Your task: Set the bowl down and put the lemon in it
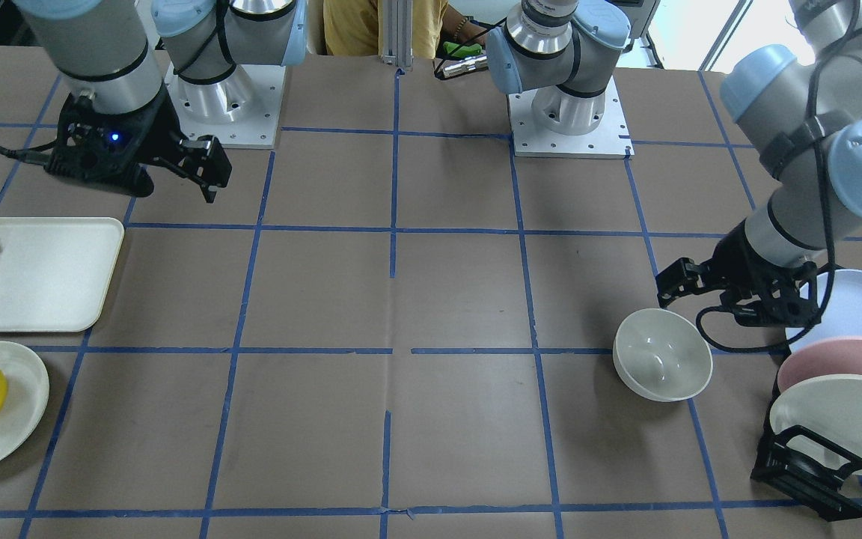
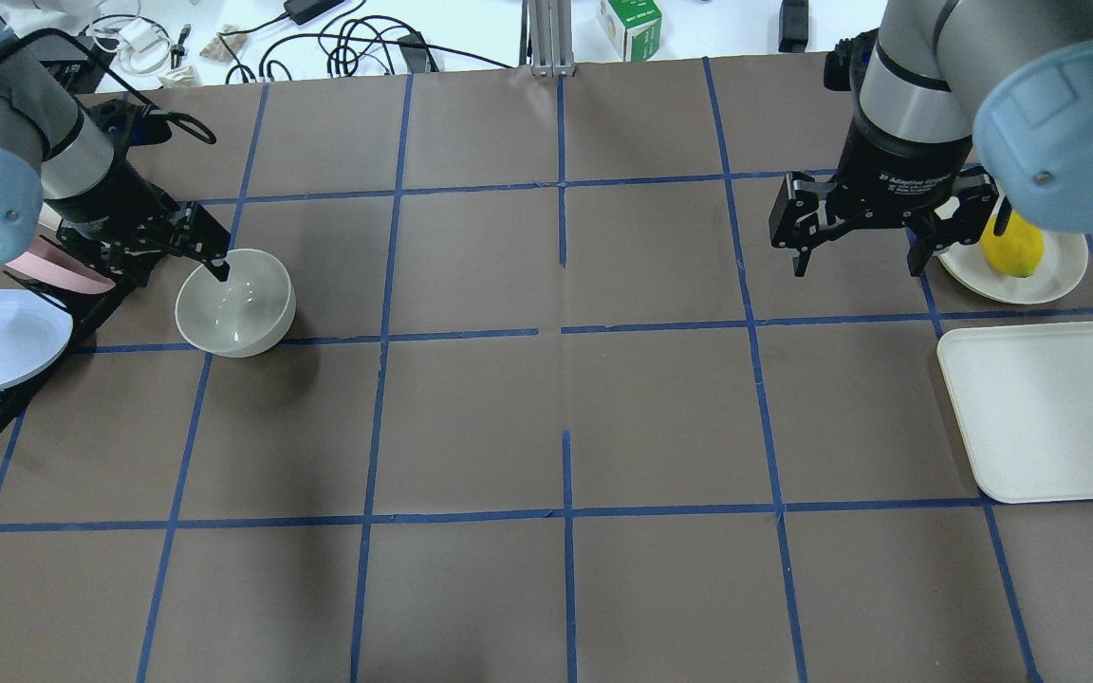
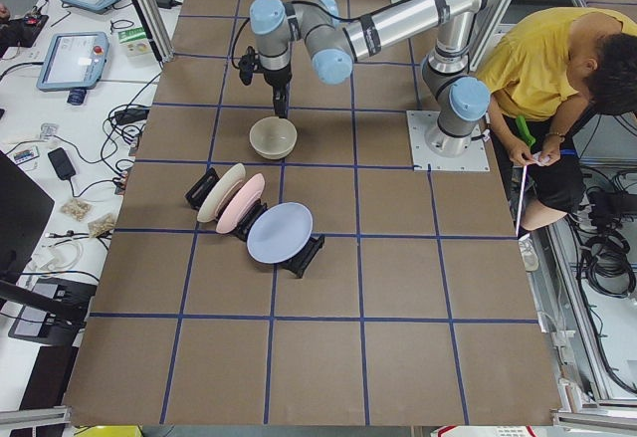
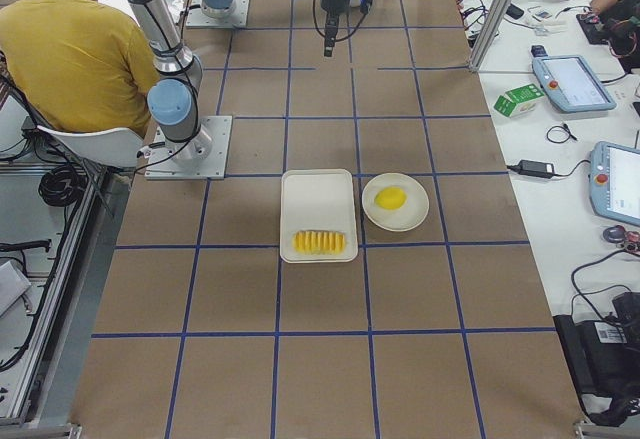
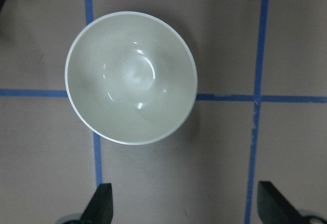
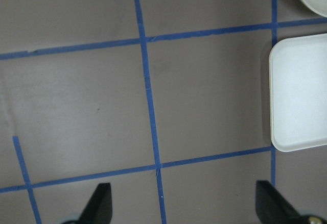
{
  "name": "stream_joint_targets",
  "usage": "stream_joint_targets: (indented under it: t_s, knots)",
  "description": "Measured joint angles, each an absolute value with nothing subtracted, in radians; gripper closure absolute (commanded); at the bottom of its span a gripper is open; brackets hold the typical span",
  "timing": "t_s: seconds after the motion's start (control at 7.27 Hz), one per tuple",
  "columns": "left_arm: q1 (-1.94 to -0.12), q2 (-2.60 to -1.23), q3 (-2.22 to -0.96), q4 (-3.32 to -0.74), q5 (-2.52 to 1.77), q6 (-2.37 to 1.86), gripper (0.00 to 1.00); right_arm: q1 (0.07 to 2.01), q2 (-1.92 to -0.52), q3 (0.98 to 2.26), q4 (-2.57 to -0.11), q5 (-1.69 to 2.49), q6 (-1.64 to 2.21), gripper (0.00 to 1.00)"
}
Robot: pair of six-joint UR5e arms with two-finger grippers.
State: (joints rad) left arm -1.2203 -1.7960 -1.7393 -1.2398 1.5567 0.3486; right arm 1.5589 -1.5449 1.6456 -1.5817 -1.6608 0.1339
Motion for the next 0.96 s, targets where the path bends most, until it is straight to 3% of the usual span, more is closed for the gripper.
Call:
stream_joint_targets:
  t_s: [0.41, 0.69, 0.83, 0.96]
  knots:
    - [-1.161, -1.963, -1.751, -1.067, 1.550, 0.406, 0.01, 1.323, -1.413, 1.650, -1.718, -1.659, -0.005, 0.00]
    - [-1.157, -2.006, -1.751, -1.036, 1.552, 0.479, 0.41, 1.172, -1.353, 1.650, -1.837, -1.661, -0.292, 0.00]
    - [-1.156, -2.014, -1.750, -1.032, 1.552, 0.498, 0.72, 1.134, -1.316, 1.649, -1.910, -1.662, -0.407, 0.00]
    - [-1.156, -2.019, -1.750, -1.031, 1.552, 0.503, 0.93, 1.114, -1.269, 1.650, -1.990, -1.663, -0.470, 0.00]
